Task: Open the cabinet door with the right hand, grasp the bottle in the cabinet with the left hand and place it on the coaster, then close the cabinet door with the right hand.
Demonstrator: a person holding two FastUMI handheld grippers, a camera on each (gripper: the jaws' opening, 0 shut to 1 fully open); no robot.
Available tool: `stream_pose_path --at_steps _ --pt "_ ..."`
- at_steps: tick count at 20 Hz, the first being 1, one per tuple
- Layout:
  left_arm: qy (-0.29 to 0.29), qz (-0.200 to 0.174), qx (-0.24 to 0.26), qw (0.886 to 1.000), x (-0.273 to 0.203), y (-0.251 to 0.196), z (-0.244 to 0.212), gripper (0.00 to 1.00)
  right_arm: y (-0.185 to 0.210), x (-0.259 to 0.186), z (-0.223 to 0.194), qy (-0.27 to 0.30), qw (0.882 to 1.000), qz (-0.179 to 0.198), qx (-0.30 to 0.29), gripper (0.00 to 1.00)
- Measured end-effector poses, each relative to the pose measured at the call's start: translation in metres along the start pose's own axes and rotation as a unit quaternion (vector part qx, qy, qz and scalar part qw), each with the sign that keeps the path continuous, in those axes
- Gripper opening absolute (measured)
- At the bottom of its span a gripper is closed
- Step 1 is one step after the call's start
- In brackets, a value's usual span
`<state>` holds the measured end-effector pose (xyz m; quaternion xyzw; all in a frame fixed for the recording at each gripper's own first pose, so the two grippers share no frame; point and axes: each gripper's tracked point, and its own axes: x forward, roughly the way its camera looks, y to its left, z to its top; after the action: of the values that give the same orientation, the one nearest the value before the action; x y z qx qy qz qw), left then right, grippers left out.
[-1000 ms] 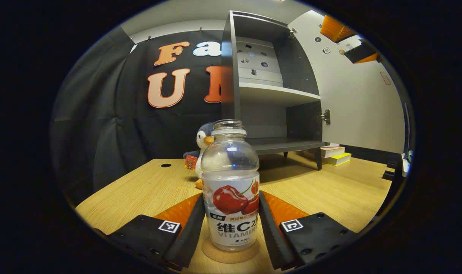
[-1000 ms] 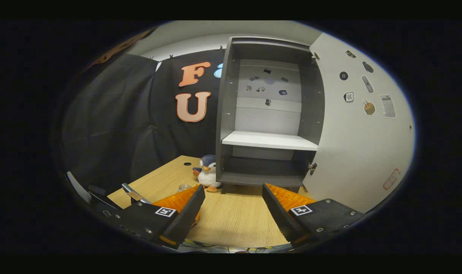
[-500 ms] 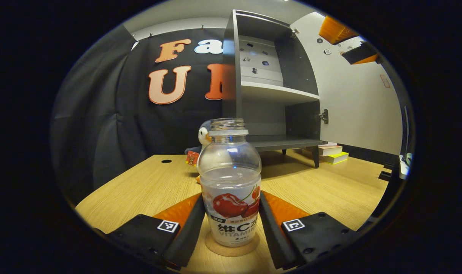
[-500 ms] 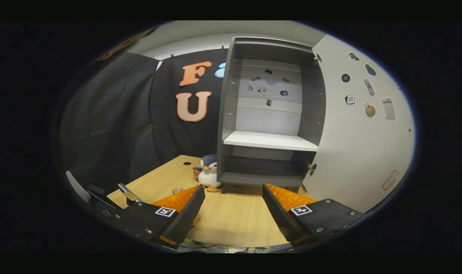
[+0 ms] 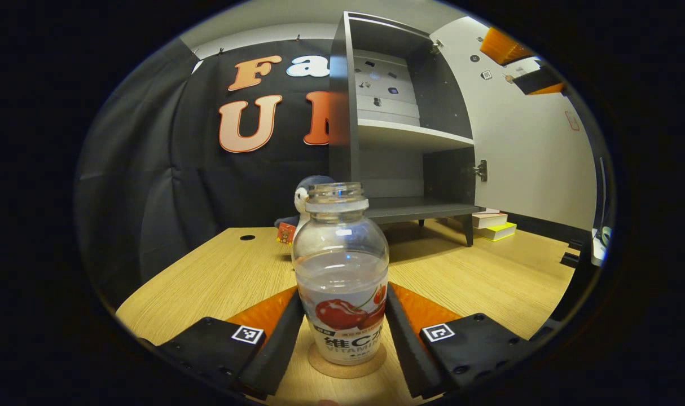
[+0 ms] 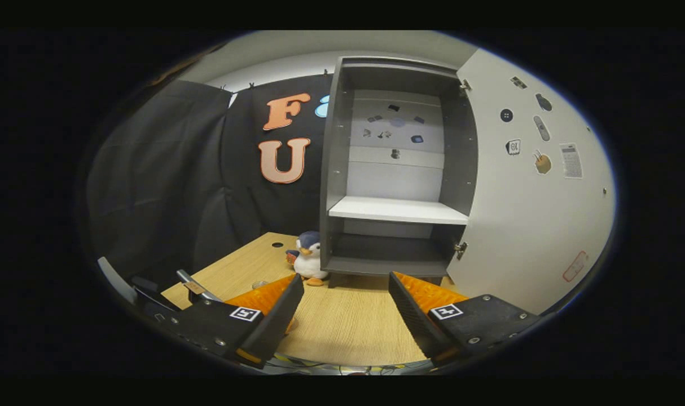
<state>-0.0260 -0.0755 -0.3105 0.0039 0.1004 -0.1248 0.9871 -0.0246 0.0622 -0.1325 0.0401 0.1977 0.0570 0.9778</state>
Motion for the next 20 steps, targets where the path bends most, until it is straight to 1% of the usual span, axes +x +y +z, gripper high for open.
stream_pose_path --at_steps 4,5,6,11,12,13,14,20 --pt "-0.008 -0.001 0.012 1.0 0.002 0.0 0.017 0.88 -0.001 -0.009 0.007 -0.011 1.0 0.0 0.006 0.93" --pt "-0.009 -0.002 0.014 1.0 0.002 -0.001 0.021 0.9 -0.002 -0.012 0.009 -0.014 1.0 0.0 0.008 0.93" --pt "-0.009 -0.003 0.016 1.0 0.002 -0.002 0.023 0.9 -0.004 -0.014 0.01 -0.017 1.0 -0.001 0.01 0.94" --pt "-0.018 -0.002 0.021 1.0 -0.002 -0.005 0.041 0.9 -0.015 -0.028 0.014 -0.027 0.999 -0.01 0.021 0.94" --pt "-0.021 -0.001 0.024 0.999 -0.001 -0.005 0.046 0.9 -0.017 -0.031 0.015 -0.031 0.999 -0.011 0.024 0.93" --pt "-0.024 -0.003 0.026 0.999 -0.001 -0.006 0.051 0.9 -0.02 -0.034 0.016 -0.032 0.999 -0.013 0.026 0.89" --pt "-0.028 -0.004 0.026 0.999 -0.001 -0.007 0.057 0.9 -0.022 -0.038 0.017 -0.036 0.999 -0.014 0.027 0.93" --pt "-0.06 0.0 0.023 0.998 -0.001 -0.008 0.107 0.91 -0.049 -0.058 0.027 -0.06 0.997 -0.034 0.026 0.93"
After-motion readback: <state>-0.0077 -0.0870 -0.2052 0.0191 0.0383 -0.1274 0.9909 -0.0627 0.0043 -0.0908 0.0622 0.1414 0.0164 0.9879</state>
